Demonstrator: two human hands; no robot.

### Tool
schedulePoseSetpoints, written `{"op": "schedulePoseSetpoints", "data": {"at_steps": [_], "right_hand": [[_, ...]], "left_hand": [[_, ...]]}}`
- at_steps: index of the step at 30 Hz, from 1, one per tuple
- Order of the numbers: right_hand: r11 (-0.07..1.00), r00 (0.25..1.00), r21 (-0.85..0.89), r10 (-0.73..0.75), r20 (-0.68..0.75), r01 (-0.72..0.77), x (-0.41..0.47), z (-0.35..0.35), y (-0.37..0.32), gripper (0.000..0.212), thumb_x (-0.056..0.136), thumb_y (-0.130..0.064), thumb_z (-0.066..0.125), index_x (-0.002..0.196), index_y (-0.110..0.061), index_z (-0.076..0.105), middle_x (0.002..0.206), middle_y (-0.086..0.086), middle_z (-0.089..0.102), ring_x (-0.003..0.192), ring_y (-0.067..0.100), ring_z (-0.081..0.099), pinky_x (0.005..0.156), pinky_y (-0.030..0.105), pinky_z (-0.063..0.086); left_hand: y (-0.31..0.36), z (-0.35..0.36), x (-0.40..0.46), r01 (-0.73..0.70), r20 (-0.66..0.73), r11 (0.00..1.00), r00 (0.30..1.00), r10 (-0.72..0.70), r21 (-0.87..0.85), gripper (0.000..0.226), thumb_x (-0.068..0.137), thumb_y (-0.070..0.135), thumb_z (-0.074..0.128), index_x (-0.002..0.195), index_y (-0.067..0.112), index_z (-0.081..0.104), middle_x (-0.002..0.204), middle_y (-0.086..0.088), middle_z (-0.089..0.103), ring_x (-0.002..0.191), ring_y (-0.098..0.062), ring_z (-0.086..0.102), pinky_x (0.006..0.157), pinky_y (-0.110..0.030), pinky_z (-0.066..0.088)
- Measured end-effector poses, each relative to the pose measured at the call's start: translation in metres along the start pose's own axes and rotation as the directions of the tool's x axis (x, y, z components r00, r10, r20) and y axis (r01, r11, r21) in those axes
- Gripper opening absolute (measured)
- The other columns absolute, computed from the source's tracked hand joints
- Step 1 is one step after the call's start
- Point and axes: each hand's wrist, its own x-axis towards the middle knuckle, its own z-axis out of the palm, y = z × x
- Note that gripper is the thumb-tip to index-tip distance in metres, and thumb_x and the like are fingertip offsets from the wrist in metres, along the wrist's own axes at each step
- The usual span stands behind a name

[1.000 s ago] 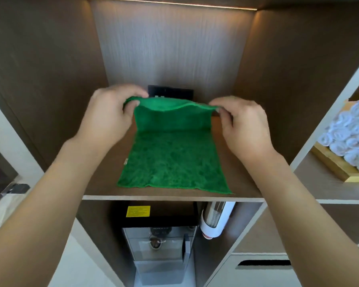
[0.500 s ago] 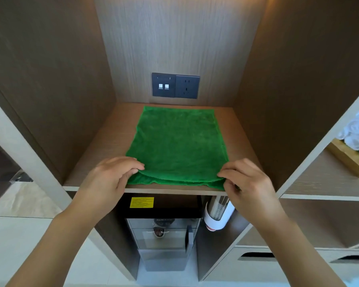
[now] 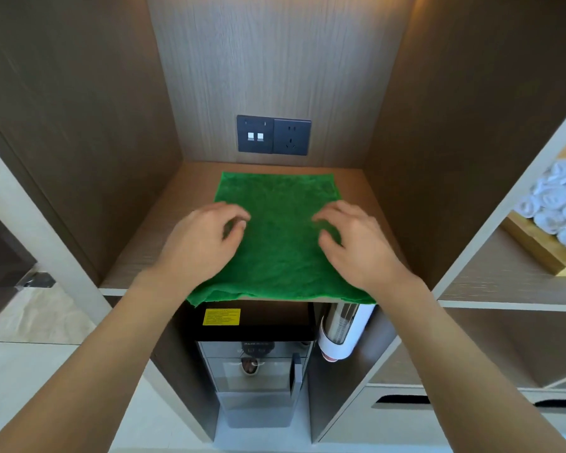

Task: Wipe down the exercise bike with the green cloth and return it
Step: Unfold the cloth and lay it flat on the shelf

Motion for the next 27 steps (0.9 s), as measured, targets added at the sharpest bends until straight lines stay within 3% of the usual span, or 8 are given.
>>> {"op": "schedulePoseSetpoints", "data": {"at_steps": [2,4,7,13,17,21,27], "right_hand": [[0.991,0.965,-0.114,0.090,0.245,-0.064,0.035,0.006,0.001,0.052,0.109,-0.040,0.047,0.158,-0.021,0.045,0.168,0.001,0.037,0.156,0.026,0.031,0.123,0.052,0.030],[0.981,0.911,-0.176,0.148,0.386,-0.084,0.054,0.015,0.006,0.065,0.111,-0.050,0.040,0.168,-0.021,0.024,0.177,0.000,0.014,0.163,0.023,0.011,0.131,0.050,0.016],[0.976,0.889,-0.193,0.177,0.422,-0.103,0.045,0.025,0.016,0.068,0.111,-0.056,0.030,0.169,-0.026,0.014,0.178,-0.005,0.005,0.164,0.018,0.002,0.132,0.045,0.005],[0.984,0.920,-0.178,0.090,0.381,-0.023,-0.034,0.016,0.013,0.072,0.106,-0.068,0.019,0.169,-0.036,0.005,0.175,-0.018,-0.005,0.161,0.005,-0.009,0.130,0.036,-0.003],[0.962,0.943,-0.263,0.017,0.334,0.076,-0.090,0.006,0.011,0.074,0.104,-0.073,0.005,0.168,-0.037,-0.005,0.173,-0.022,-0.015,0.158,0.000,-0.019,0.130,0.033,-0.006],[0.933,0.955,-0.327,-0.056,0.291,0.154,-0.103,0.010,0.021,0.068,0.108,-0.060,0.007,0.169,-0.031,-0.002,0.175,-0.016,-0.009,0.162,0.006,-0.010,0.132,0.039,0.008],[0.894,0.976,-0.394,-0.209,0.058,0.214,-0.102,0.023,0.033,0.056,0.109,-0.039,0.035,0.160,-0.018,0.044,0.168,-0.005,0.038,0.154,0.018,0.039,0.118,0.047,0.043]], "left_hand": [[-0.005,0.013,0.035,0.000,0.227,0.997,0.974,-0.019,0.081,0.038,0.106,0.029,0.058,0.142,0.018,0.063,0.147,-0.005,0.060,0.136,-0.026,0.054,0.116,-0.041,0.041],[-0.013,0.025,0.054,0.050,0.392,0.986,0.913,-0.111,0.162,0.053,0.109,0.035,0.051,0.158,0.016,0.045,0.168,-0.010,0.036,0.156,-0.029,0.031,0.127,-0.038,0.023],[-0.024,0.033,0.044,0.077,0.432,0.972,0.886,-0.170,0.223,0.063,0.111,0.049,0.035,0.167,0.022,0.025,0.175,-0.008,0.017,0.162,-0.028,0.013,0.131,-0.042,0.013],[-0.003,0.021,-0.030,0.054,0.425,0.982,0.896,-0.127,0.182,0.077,0.098,0.071,0.010,0.168,0.037,0.011,0.176,0.008,0.002,0.163,-0.014,-0.003,0.131,-0.037,0.001],[0.021,0.019,-0.084,-0.017,0.389,0.962,0.916,-0.094,0.273,0.074,0.100,0.069,-0.003,0.167,0.038,-0.004,0.174,0.012,-0.012,0.162,-0.010,-0.013,0.131,-0.033,-0.005],[0.026,0.026,-0.102,-0.040,0.280,0.946,0.958,-0.055,0.322,0.066,0.106,0.055,0.006,0.168,0.032,0.010,0.176,0.006,0.006,0.164,-0.017,0.005,0.132,-0.038,0.007],[0.019,0.039,-0.103,-0.088,0.112,0.921,0.993,0.049,0.379,0.057,0.106,0.043,0.038,0.157,0.019,0.049,0.162,-0.005,0.047,0.150,-0.028,0.046,0.118,-0.051,0.042]]}}
